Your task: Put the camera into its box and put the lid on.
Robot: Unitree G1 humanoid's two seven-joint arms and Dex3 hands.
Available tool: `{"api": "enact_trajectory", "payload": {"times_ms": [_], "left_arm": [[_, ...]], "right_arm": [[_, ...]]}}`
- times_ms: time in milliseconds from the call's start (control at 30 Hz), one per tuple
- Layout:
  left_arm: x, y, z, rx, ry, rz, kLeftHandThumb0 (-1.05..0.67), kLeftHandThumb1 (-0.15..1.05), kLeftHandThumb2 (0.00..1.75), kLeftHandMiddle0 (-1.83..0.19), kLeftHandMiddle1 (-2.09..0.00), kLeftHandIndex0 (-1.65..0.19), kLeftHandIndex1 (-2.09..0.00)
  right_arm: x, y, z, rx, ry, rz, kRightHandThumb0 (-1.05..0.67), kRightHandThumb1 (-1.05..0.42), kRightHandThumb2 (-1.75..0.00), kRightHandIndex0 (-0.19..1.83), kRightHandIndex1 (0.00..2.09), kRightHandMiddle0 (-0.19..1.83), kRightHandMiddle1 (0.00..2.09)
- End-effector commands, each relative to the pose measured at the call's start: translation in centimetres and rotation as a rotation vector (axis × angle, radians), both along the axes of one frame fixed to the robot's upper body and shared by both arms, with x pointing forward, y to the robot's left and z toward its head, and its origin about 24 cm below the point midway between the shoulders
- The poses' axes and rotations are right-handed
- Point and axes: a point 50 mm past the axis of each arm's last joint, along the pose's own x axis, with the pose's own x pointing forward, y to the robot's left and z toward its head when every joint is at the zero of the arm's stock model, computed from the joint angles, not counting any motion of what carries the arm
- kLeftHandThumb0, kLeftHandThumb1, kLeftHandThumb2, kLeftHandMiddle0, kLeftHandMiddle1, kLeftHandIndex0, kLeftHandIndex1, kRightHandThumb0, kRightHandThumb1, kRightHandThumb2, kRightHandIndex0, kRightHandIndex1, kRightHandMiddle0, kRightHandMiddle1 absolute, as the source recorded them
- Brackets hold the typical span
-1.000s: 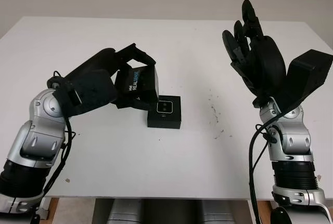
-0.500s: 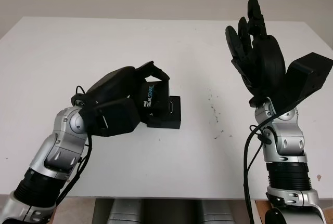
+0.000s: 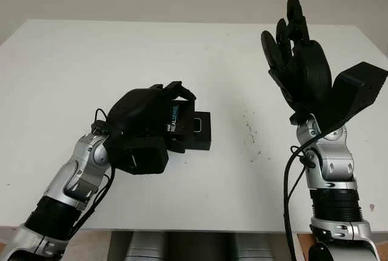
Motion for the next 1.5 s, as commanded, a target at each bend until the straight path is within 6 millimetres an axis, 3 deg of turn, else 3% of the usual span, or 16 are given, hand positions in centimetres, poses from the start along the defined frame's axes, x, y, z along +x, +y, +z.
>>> {"api": "enact_trajectory", "payload": {"times_ms": [0, 133, 600, 1467], "left_arm": [[0.3, -0.3, 0.4, -0.009, -0.016, -0.011, -0.08, 1.01, 0.06, -0.22, -1.52, -0.16, -1.43], [0.6, -0.4, 0.5, -0.038, -0.024, -0.013, -0.08, 1.02, 0.06, -0.23, -1.55, -0.16, -1.42], [1.4, -1.0, 1.4, -0.143, -0.014, 0.013, -0.07, 1.00, 0.05, -0.35, -1.32, -0.24, -1.29], [1.5, -1.5, 0.7, -0.135, 0.084, 0.021, -0.06, 0.99, 0.05, -0.31, -1.35, -0.24, -1.33]], "right_arm": [[0.0, -0.1, 0.2, 0.003, -0.012, 0.004, -0.73, -1.05, -0.30, -0.19, 0.00, -0.16, 0.06], [0.0, -0.1, 0.1, -0.002, -0.008, 0.004, -0.75, -1.05, -0.29, -0.19, 0.00, -0.15, 0.06], [0.0, -0.1, 0.0, -0.004, -0.006, 0.017, -0.75, -1.05, -0.29, -0.19, 0.00, -0.15, 0.06], [-0.2, 0.1, 0.2, 0.009, -0.016, 0.011, -0.74, -1.05, -0.28, -0.19, 0.00, -0.16, 0.05]]}}
